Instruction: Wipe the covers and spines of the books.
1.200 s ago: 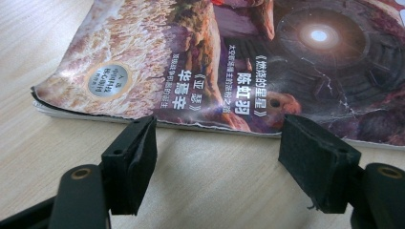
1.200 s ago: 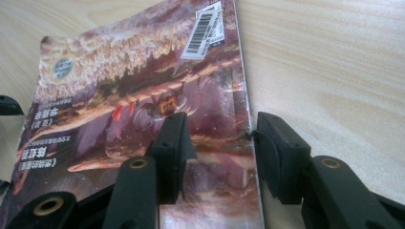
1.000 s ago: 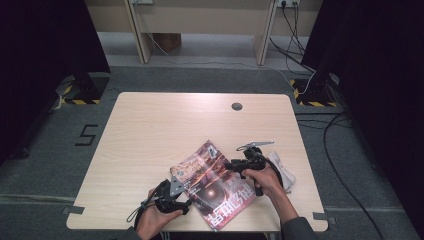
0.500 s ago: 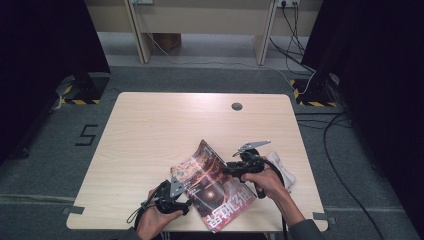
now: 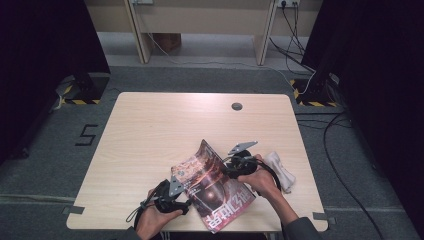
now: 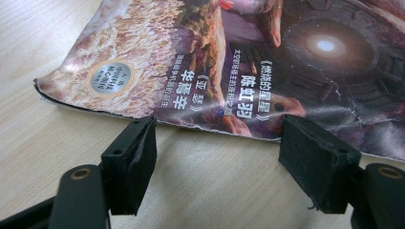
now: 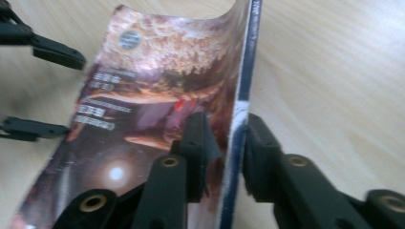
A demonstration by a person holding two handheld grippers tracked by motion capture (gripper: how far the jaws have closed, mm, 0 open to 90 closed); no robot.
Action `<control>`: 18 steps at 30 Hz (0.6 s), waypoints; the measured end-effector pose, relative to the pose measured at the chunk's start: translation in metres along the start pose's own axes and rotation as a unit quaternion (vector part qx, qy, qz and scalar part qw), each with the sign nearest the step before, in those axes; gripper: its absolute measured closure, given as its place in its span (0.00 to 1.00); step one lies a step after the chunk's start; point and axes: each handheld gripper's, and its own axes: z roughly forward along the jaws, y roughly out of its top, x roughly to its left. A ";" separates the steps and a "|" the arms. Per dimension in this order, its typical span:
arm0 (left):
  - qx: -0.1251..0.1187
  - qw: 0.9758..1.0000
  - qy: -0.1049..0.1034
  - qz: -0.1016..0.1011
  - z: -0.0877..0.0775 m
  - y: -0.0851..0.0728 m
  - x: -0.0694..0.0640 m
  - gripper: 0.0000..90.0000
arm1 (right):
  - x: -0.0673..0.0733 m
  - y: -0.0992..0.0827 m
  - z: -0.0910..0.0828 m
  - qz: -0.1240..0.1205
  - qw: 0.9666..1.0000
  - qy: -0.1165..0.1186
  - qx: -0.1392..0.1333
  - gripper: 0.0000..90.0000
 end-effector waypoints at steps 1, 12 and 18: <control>0.002 1.000 -0.003 0.001 0.000 0.000 0.001 0.31 | 0.000 0.001 0.000 -0.009 1.000 -0.008 0.002 0.86; -0.044 0.999 0.015 -0.013 -0.014 0.006 0.025 0.25 | -0.001 0.003 -0.006 -0.042 0.999 -0.004 0.002 0.87; -0.075 0.997 0.007 -0.030 -0.009 0.018 0.042 0.21 | 0.004 0.008 -0.012 -0.072 0.997 -0.001 0.003 0.87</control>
